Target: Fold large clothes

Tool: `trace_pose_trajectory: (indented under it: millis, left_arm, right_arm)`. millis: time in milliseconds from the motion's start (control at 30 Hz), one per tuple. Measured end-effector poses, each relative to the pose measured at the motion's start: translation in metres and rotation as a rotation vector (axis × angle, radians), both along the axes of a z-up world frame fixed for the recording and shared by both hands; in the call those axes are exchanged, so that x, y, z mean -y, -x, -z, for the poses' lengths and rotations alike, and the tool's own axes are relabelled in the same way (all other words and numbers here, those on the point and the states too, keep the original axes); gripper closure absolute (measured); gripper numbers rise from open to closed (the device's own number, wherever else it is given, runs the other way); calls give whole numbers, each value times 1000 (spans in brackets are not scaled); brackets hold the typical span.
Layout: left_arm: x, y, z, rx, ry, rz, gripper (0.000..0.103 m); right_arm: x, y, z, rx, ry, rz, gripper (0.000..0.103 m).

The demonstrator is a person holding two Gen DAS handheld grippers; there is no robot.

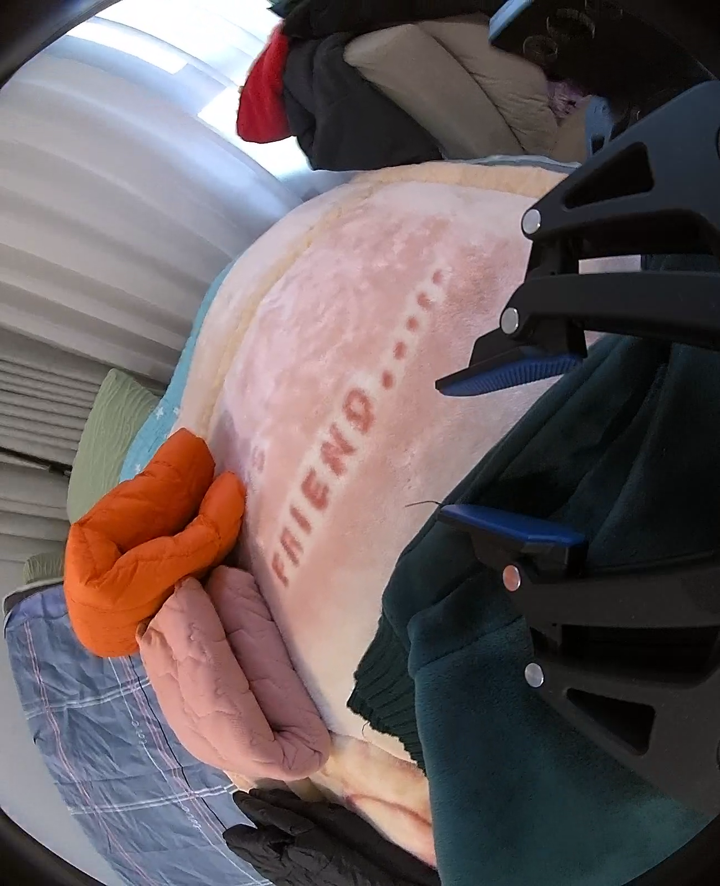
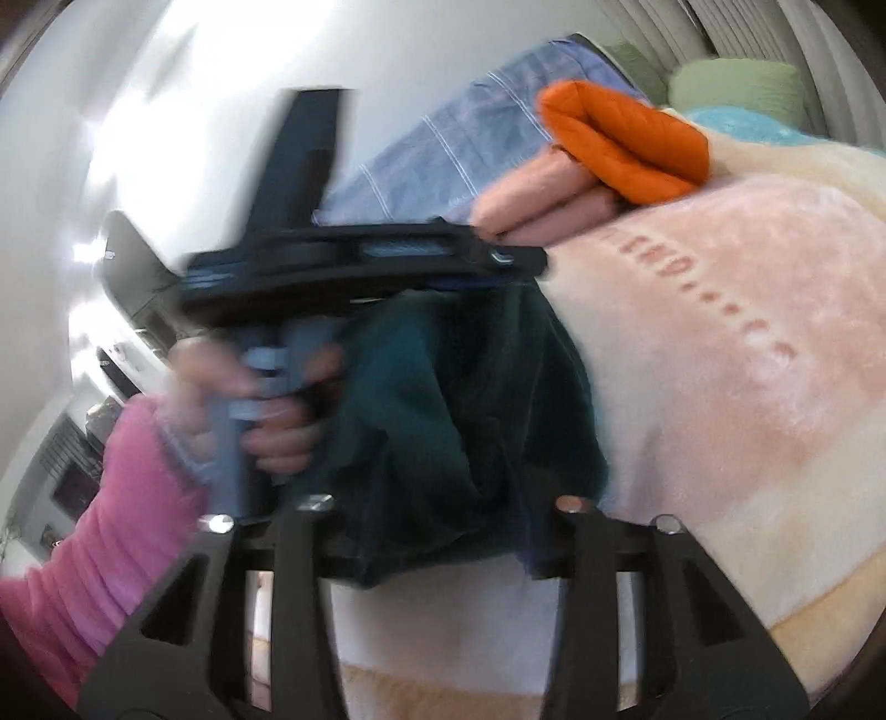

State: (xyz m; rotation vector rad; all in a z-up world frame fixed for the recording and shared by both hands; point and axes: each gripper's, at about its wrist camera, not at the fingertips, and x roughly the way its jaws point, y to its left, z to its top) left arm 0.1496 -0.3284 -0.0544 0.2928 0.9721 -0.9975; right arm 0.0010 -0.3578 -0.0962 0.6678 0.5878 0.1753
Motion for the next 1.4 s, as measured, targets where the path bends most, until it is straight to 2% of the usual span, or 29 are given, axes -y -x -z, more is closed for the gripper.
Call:
trace_pose_trajectory:
  millis: [33, 67, 133, 200, 300, 367, 467, 500, 567, 600, 633, 700, 833, 933, 967, 1033, 1067, 1100, 1133, 1167, 1233, 1300, 1400]
  left_arm:
    - [-5, -3, -9, -1, 30, -16, 62]
    - [-12, -5, -22, -10, 80, -29, 62]
    - [-31, -5, -49, 5, 163, -49, 62]
    - [-54, 1, -77, 72, 211, -57, 62]
    - [-92, 10, -98, 204, 196, -75, 61]
    - [-113, 7, -90, 228, 147, -97, 61]
    - [-126, -5, -50, 180, 45, -121, 62]
    - [-126, -2, -37, 225, 41, -117, 62]
    - [-114, -1, -13, 323, -53, -116, 62]
    - [-106, -5, -4, 334, -80, -121, 62]
    - [-102, -12, -1, 308, -73, -131, 62]
    - [-96, -25, 0, 244, -65, -116, 62]
    - [-90, -35, 5, 223, -101, -78, 62]
    - [-86, -32, 6, 244, -119, -81, 62]
    - [-85, -30, 6, 256, -125, -82, 62]
    - [-87, -29, 6, 265, -123, -88, 62]
    - [-88, -29, 7, 264, -117, -89, 62]
    - [-90, -30, 8, 271, -114, -95, 61]
    - [-87, -33, 15, 286, -139, -102, 60]
    - [-85, -36, 21, 288, -142, -105, 59]
    - [-82, -46, 23, 244, -116, -108, 59]
    - [-78, -53, 25, 222, -121, -107, 59]
    - [-78, -55, 24, 218, -121, -117, 59]
  right_arm:
    - [4, -2, 2, -1, -39, 4, 70]
    - [6, -3, 0, 5, -38, 9, 70]
    - [1, 1, -13, 30, 76, 51, 71]
    - [1, 6, -20, 40, 144, 85, 71]
    - [14, -1, -7, -7, 133, 96, 70]
    - [19, -8, 13, -61, 117, 101, 69]
    - [20, -17, 34, -95, 119, 114, 66]
    - [18, -18, 34, -95, 131, 112, 64]
    - [12, -20, 31, -107, 158, 90, 61]
    - [10, -19, 27, -106, 172, 86, 60]
    - [10, -15, 22, -101, 185, 86, 60]
    - [16, -4, 3, -71, 210, 122, 58]
    - [22, 18, -44, 75, 242, 188, 56]
    - [9, 8, -68, 177, 231, 99, 56]
    - [0, -6, -66, 169, 231, 60, 56]
    - [-14, -34, -47, 75, 258, 28, 60]
    - [-17, -57, -21, -35, 267, 26, 61]
    - [-16, -68, 4, -54, 218, 8, 59]
    - [-14, -68, 16, -25, 198, 15, 59]
    - [-15, -68, 21, -1, 235, 24, 59]
    - [-11, -67, 23, -3, 206, 48, 59]
    - [-7, -71, 26, -4, 186, 48, 58]
    - [-3, -76, 26, -12, 155, 19, 58]
